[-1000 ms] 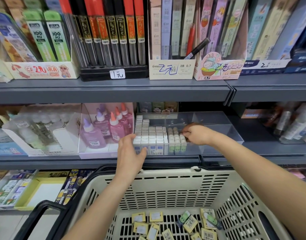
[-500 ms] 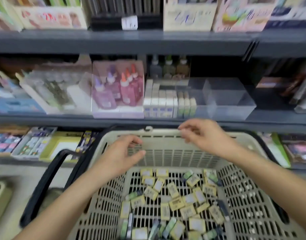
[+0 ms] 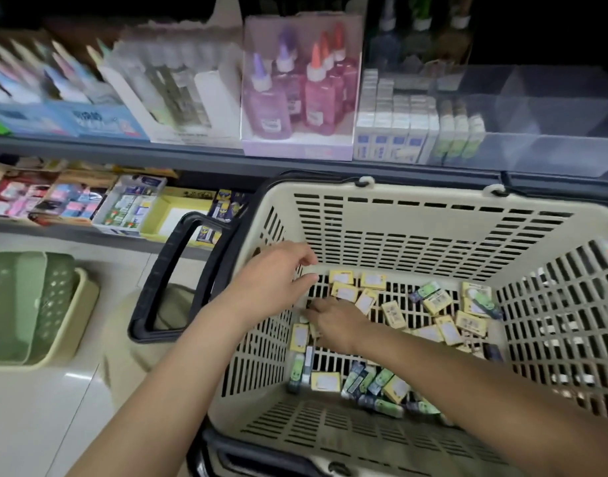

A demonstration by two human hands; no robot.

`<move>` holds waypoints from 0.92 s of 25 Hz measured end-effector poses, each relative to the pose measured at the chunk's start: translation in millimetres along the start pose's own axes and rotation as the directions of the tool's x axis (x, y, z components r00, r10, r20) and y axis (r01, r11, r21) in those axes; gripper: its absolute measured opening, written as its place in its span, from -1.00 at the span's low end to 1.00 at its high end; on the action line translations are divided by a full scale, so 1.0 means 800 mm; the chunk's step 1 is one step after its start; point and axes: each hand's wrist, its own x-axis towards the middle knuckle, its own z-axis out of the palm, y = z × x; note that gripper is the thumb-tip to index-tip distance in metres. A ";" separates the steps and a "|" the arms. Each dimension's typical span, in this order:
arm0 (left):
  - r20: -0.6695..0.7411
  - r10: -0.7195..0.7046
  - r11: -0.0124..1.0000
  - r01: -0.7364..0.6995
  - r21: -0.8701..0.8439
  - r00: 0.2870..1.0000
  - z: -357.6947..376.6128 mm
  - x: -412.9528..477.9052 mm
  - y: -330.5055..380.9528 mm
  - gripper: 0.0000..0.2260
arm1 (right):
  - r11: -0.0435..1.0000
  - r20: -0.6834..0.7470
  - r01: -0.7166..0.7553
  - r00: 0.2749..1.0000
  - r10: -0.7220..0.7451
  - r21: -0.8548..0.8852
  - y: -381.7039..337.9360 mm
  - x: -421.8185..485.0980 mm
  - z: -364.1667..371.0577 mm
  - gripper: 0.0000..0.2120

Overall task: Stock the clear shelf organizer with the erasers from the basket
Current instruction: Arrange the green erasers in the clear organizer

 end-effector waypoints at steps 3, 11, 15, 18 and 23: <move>0.048 0.011 1.000 -0.011 0.006 0.999 0.001 0.000 -0.005 -0.77 | 0.997 -0.028 -0.003 1.000 0.001 -0.080 0.019 -0.017 0.009 -0.55; 0.056 0.027 1.000 -0.027 -0.006 0.998 0.003 -0.002 -0.006 -0.77 | 0.913 -0.086 0.393 0.911 -0.403 -0.113 -0.032 -0.024 0.038 -0.55; 0.065 0.013 1.000 -0.012 -0.004 0.998 0.000 -0.004 -0.004 -0.77 | 0.939 -0.067 0.294 0.948 -0.310 -0.179 -0.011 -0.033 0.028 -0.66; 0.090 -0.026 0.998 0.032 -0.057 0.996 -0.001 -0.009 0.003 -0.75 | 0.988 -0.182 0.100 0.980 -0.078 0.116 0.028 -0.069 0.001 -0.66; 0.253 -0.235 0.927 0.295 -0.232 0.938 0.008 -0.014 0.036 -0.46 | 0.433 -0.227 0.081 0.927 0.298 0.898 0.030 -0.113 -0.076 -0.79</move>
